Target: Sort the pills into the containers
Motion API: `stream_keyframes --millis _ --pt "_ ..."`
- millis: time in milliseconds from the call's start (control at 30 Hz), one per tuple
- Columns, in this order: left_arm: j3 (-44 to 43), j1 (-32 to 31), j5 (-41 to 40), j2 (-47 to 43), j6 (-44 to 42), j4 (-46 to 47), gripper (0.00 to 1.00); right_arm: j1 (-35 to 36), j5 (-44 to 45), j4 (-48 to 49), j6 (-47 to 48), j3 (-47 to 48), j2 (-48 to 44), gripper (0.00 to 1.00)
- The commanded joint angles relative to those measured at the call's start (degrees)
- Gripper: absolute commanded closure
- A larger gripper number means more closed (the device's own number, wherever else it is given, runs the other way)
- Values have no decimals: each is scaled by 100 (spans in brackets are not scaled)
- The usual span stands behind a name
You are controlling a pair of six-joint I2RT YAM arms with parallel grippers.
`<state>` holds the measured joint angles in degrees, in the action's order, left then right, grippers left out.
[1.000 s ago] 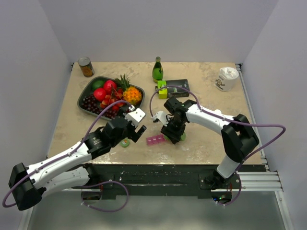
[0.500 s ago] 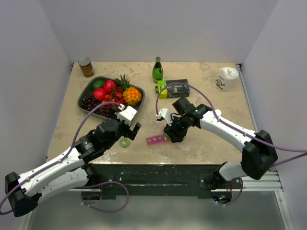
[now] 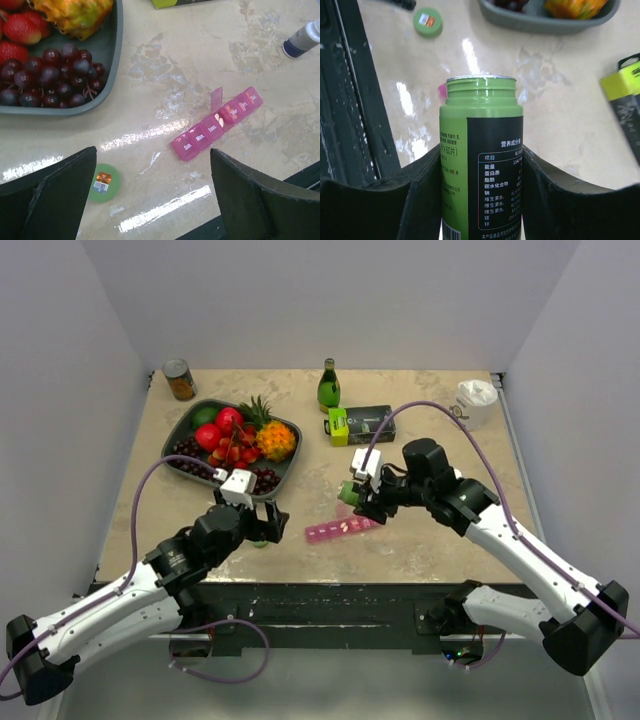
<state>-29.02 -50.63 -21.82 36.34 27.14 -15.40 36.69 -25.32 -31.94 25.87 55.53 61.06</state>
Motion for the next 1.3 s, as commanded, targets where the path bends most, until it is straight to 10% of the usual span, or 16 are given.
stream_keyframes --millis 0,533,1267 --pt "36 45 -331 13 1416 -323 0 -144 -394 1398 -459 300 -279 100" --pt "-377 62 -551 866 2963 -2028 1 -803 88 4987 -3007 1662 389 100" --pt "-544 405 -613 2720 2499 -1809 5 -883 -1045 4068 -3159 1942 20 100"
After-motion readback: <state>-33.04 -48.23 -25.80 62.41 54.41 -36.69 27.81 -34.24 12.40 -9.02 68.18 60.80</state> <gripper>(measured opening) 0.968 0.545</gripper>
